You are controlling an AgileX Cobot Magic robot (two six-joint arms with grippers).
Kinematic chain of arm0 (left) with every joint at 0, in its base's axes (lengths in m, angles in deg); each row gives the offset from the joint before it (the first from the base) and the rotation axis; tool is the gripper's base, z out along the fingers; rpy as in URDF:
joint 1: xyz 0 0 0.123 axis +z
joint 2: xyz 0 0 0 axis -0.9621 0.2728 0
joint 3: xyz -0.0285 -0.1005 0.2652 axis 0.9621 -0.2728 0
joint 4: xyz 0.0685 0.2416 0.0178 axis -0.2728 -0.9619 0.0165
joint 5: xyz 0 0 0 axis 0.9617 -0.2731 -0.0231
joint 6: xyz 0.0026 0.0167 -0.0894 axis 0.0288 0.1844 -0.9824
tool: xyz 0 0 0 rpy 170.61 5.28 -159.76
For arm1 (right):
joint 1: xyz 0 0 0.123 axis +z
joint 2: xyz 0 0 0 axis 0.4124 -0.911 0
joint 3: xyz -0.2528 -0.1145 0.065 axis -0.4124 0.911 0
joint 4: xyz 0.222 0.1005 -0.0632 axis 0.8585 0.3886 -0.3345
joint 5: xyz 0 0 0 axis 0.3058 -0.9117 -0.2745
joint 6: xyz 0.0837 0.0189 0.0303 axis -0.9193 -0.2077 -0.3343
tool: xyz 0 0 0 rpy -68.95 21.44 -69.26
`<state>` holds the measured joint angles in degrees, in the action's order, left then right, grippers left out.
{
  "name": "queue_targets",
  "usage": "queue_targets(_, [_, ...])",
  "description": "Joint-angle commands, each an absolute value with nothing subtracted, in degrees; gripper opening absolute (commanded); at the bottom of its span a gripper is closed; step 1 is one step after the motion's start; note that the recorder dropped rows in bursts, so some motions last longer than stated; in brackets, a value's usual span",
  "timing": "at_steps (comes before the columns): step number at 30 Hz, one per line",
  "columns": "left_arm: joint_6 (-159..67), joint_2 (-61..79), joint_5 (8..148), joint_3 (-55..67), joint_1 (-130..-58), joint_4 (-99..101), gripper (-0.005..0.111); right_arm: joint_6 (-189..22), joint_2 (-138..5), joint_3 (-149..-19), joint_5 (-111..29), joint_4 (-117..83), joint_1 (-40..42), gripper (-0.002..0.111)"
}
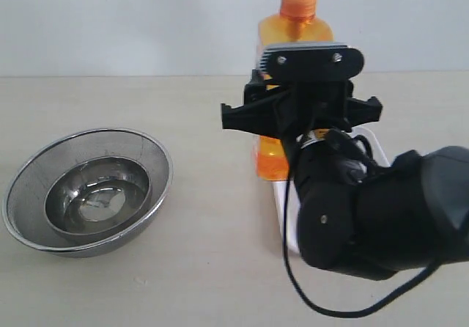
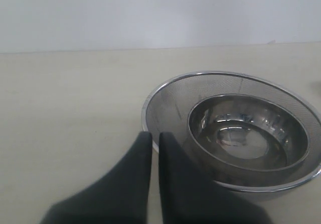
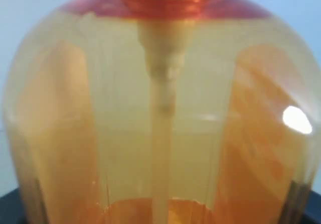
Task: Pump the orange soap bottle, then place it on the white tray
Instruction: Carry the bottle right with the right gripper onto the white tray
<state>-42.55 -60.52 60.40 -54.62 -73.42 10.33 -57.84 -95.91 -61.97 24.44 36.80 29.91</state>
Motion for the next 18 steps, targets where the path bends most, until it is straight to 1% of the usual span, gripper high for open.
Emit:
queue_targets(1, [-42.2,-60.7,60.4,-54.8,-73.2,10.6,0.005,-59.6,-91.4,-57.1,29.3,31.6,26.1,0.0])
queue_targets(4, [-42.2,-60.7,60.4,-54.8,-73.2,10.6,0.005,-60.7,-91.2,-54.3,29.3,26.2,22.1,0.0])
queue_targets(9, [-42.2,-60.7,60.4,-54.8,-73.2,10.6,0.005,-63.5,-91.2,-53.6,29.3,24.7,16.8,0.0])
queue_targets(11, [-42.2,-60.7,60.4,-54.8,-73.2,10.6,0.005,-68.9,-91.3,-53.6,28.8,17.3,13.1,0.0])
queue_targets(15, [-42.2,-60.7,60.4,-54.8,-73.2,10.6,0.005,-64.5,-92.9,-53.6,29.3,15.7,12.5,0.0])
queue_targets(18, [-42.2,-60.7,60.4,-54.8,-73.2,10.6,0.005,-66.8,-97.8,-53.6,29.3,15.7,12.5,0.0])
